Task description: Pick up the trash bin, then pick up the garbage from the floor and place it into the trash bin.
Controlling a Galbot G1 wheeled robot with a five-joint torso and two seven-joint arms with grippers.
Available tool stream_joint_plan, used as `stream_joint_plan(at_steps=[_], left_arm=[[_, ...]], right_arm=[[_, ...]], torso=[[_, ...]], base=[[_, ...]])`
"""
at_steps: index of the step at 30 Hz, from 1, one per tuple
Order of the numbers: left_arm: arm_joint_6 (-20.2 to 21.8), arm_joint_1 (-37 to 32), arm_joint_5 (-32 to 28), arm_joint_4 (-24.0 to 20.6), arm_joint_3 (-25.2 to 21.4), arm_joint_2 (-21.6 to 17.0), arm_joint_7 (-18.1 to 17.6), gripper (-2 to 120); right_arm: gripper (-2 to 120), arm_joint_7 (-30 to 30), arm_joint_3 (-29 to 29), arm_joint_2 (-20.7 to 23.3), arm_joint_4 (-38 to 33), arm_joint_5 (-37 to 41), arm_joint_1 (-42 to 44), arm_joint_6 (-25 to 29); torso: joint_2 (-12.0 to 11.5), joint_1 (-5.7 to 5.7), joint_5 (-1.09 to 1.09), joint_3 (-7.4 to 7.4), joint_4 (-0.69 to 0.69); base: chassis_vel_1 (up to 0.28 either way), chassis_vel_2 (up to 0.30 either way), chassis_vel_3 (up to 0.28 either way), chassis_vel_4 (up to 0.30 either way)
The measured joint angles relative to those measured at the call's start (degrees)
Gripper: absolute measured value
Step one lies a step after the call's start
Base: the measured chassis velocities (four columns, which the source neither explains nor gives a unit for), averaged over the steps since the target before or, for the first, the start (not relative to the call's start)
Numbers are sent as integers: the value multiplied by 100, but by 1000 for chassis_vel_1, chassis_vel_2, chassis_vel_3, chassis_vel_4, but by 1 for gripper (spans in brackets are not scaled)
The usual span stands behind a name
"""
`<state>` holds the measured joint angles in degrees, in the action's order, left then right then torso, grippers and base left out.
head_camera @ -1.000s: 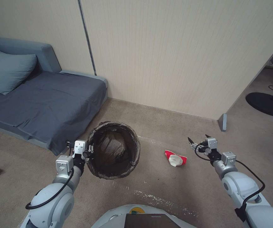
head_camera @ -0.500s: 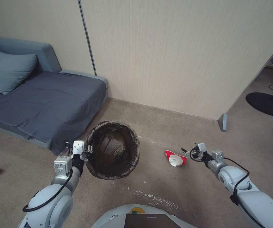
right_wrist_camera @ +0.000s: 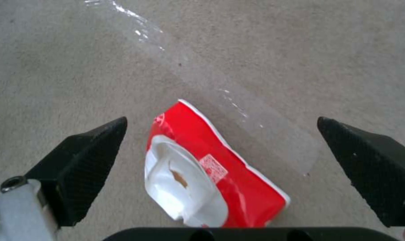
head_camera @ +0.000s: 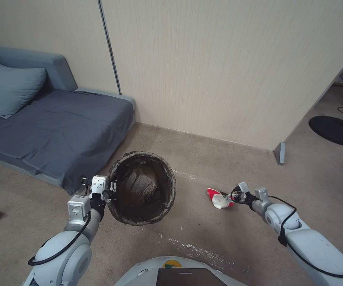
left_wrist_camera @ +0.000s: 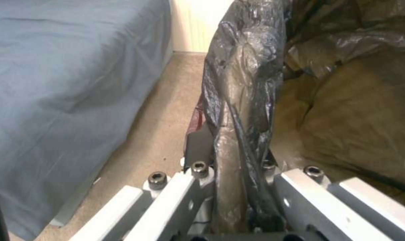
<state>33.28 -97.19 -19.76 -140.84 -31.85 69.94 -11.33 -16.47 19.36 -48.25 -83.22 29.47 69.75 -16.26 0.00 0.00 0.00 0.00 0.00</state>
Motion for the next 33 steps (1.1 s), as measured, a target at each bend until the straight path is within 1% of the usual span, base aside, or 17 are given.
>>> stream_joint_plan(at_steps=[6, 12, 14, 16, 26, 33], left_arm=[[-34, 34, 1, 13, 2, -52, -8, 3], [-37, 75, -10, 52, -8, -108, -7, 3], [-37, 75, -10, 52, -8, -108, -7, 3], [-39, 110, -24, 101, -17, -132, -5, 3], [-46, 167, -47, 150, -24, -174, -2, 3], [-48, 154, -45, 151, -25, -144, 1, 3]], right_arm=[[100, 13, -406, -127, 292, -27, -436, -10], [100, 26, -662, -259, 510, -100, -658, -33], [100, 26, -662, -259, 510, -100, -658, -33], [100, 28, -787, -342, 668, -185, -700, -35], [100, 23, -878, -396, 889, -297, -756, -34], [100, 25, -840, -452, 1114, -436, -736, 48]], torso=[[0, 0, 0, 0, 0], [0, 0, 0, 0, 1], [0, 0, 0, 0, 1], [0, 0, 0, 0, -1], [0, 0, 0, 0, 0], [0, 0, 0, 0, 0]], base=[[0, 0, 0, 0], [0, 0, 0, 0], [0, 0, 0, 0], [0, 0, 0, 0], [0, 0, 0, 0], [0, 0, 0, 0]])
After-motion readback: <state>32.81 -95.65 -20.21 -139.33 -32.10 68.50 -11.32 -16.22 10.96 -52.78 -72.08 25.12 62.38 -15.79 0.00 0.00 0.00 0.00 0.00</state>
